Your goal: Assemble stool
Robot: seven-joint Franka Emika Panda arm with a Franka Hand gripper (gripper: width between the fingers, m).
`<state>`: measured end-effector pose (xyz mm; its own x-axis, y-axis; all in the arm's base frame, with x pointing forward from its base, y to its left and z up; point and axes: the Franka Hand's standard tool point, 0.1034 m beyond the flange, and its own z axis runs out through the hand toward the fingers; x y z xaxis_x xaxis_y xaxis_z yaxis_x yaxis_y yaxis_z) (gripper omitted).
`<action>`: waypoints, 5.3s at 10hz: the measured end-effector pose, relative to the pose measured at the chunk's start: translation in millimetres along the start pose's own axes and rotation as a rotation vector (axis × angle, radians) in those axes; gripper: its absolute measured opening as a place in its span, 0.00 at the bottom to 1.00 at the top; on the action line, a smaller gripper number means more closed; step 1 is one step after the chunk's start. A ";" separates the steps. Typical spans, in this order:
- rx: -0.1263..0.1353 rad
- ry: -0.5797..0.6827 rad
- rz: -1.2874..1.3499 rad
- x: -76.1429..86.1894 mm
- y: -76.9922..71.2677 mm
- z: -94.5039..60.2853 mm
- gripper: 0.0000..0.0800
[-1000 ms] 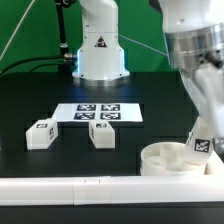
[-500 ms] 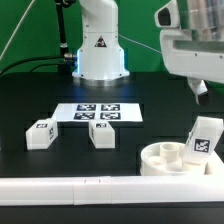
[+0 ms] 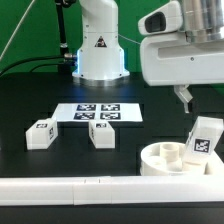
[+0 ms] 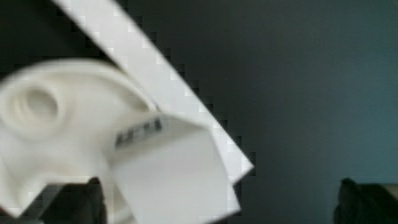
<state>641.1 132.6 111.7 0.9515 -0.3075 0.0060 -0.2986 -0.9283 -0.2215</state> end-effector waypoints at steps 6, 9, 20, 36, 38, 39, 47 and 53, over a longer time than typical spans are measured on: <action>-0.058 0.019 -0.534 3.1 8.2 5.1 0.81; -0.144 -0.028 -1.035 -10.9 11.7 24.3 0.81; -0.180 -0.035 -1.162 -4.4 18.6 30.6 0.42; -0.054 0.060 0.595 13.5 42.0 26.8 0.42; -0.013 0.044 0.765 13.6 45.6 26.6 0.42; -0.014 0.043 0.794 12.9 45.1 27.0 0.42; 0.142 0.036 1.793 7.2 35.3 32.9 0.42; 0.158 0.030 1.820 6.2 34.3 33.8 0.69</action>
Offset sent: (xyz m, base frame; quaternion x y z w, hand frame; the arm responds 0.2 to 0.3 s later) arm 0.0000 0.0000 0.0000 0.0000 0.0000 -0.1938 0.9810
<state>639.2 105.9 71.2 -0.5139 -0.8019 -0.3048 -0.8319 0.5526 -0.0511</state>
